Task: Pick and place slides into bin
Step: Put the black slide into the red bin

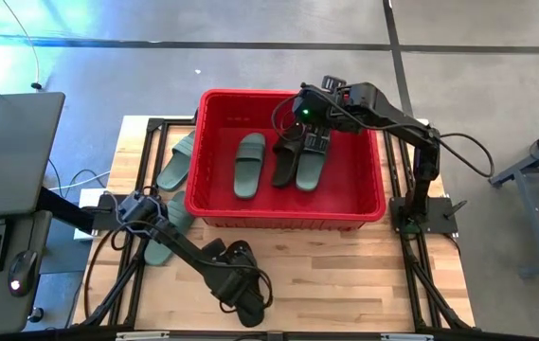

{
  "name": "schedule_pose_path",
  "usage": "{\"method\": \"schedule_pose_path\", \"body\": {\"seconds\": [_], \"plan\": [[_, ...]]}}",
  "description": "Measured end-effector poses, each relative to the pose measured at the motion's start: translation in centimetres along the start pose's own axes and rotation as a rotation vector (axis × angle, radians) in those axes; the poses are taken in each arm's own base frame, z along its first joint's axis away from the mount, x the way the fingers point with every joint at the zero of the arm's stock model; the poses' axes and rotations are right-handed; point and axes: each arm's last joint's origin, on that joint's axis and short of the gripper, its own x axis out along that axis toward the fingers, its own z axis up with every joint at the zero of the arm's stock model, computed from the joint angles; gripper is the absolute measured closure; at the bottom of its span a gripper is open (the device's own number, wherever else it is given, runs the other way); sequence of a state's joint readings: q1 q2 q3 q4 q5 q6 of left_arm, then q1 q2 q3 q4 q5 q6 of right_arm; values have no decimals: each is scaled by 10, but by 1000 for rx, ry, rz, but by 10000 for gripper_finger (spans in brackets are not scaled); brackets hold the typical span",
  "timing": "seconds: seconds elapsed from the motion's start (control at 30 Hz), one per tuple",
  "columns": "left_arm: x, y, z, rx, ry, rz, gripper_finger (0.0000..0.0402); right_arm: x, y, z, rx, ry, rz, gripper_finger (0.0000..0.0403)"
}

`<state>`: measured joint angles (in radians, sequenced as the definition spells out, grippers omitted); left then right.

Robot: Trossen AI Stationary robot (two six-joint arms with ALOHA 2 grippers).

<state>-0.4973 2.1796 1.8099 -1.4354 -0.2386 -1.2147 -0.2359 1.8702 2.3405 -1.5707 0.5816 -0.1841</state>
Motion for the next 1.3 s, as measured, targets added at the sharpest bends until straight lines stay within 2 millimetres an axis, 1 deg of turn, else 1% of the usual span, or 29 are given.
{"method": "schedule_pose_path", "body": {"seconds": [0.1, 0.17, 0.3, 0.5, 0.63, 0.77, 0.9, 0.97, 1.03, 1.13, 1.17, 1.2, 1.3], "plan": [[0, -4, 1, 38, 6, -44, 379, 0, 0, 0, 0, 0, 0, 222], [-3, -6, 2, 54, 14, -74, 392, 0, 0, 0, 0, 0, 2, 222], [-19, -9, 6, 121, 8, -151, 370, 0, 0, 0, 0, -1, 8, 222], [-39, -13, 12, 269, -41, -253, 338, 0, 1, 0, 3, -9, 50, 222], [-43, -15, 14, 338, -71, -283, 299, 0, 2, 0, 3, -14, 76, 222], [-41, -16, 14, 391, -80, -284, 250, 0, 2, 0, 3, -15, 83, 222], [-33, -21, 13, 399, -60, -273, 200, 0, 2, 0, 2, -15, 83, 222], [-32, -25, 14, 397, -59, -304, 179, 0, 2, 0, 2, -15, 83, 222], [-28, -27, 13, 406, -49, -297, 163, 0, 2, 0, 1, -15, 83, 222], [-22, -29, 13, 364, -32, -259, 151, 0, 3, 0, 0, -15, 83, 222], [-18, -26, 11, 341, -11, -209, 150, 0, 2, 0, 0, -15, 83, 222], [-14, -23, 9, 329, 18, -155, 150, 0, 3, 0, 0, -15, 83, 222], [-6, -22, 7, 292, 49, -82, 158, 0, 3, 1, 0, -15, 86, 222]]}}
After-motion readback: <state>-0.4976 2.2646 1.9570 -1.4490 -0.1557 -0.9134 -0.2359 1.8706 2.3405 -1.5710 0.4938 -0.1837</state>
